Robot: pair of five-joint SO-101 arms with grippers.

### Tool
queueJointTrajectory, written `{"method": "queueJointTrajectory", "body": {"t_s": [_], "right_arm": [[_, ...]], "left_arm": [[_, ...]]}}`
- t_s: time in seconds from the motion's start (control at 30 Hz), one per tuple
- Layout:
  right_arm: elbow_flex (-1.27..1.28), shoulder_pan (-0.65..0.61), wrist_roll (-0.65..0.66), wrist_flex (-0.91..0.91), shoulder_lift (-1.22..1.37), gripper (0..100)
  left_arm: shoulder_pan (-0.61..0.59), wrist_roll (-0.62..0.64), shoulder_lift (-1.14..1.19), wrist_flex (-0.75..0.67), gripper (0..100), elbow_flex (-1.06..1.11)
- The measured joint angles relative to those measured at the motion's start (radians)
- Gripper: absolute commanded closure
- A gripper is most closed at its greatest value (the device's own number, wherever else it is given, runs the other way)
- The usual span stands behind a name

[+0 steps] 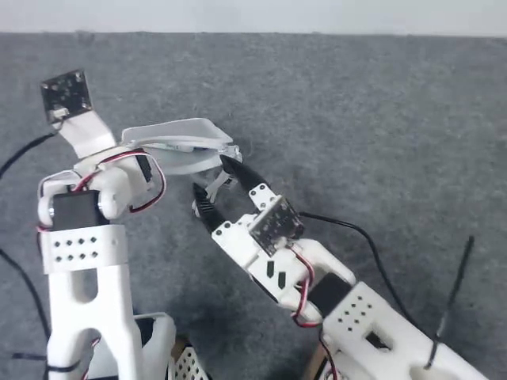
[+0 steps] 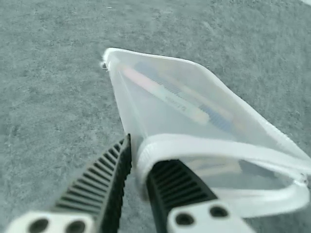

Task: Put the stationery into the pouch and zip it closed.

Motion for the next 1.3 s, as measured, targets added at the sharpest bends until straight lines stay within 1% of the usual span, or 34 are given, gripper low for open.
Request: {"method": "queueJointTrajectory", "body": {"t_s": [0.13, 0.37, 0.7, 0.83, 0.93, 1.13, 1.3], "right_arm": [[0.000, -0.035, 0.000, 0.064, -0.051, 80.0], [0.000, -0.127, 0.000, 0.140, -0.052, 80.0], [0.000, -0.338, 0.000, 0.273, -0.052, 80.0], [0.000, -0.385, -0.068, 0.278, -0.043, 80.1], [-0.003, -0.402, -0.087, 0.278, 0.023, 80.1], [-0.080, -0.454, -0.103, 0.278, 0.264, 80.0], [-0.152, -0.456, -0.178, 0.278, 0.394, 80.0]], "left_arm": [[-0.057, 0.000, 0.000, 0.000, 99, 0.000], [-0.172, 0.012, 0.000, -0.005, 99, 0.000], [-0.350, 0.084, 0.000, -0.012, 99, 0.000], [-0.404, 0.095, 0.000, -0.012, 99, 0.000], [-0.425, 0.097, 0.000, -0.012, 99, 0.000], [-0.446, 0.097, 0.000, -0.012, 99, 0.000], [-0.488, 0.097, 0.000, -0.012, 99, -0.005]]}}
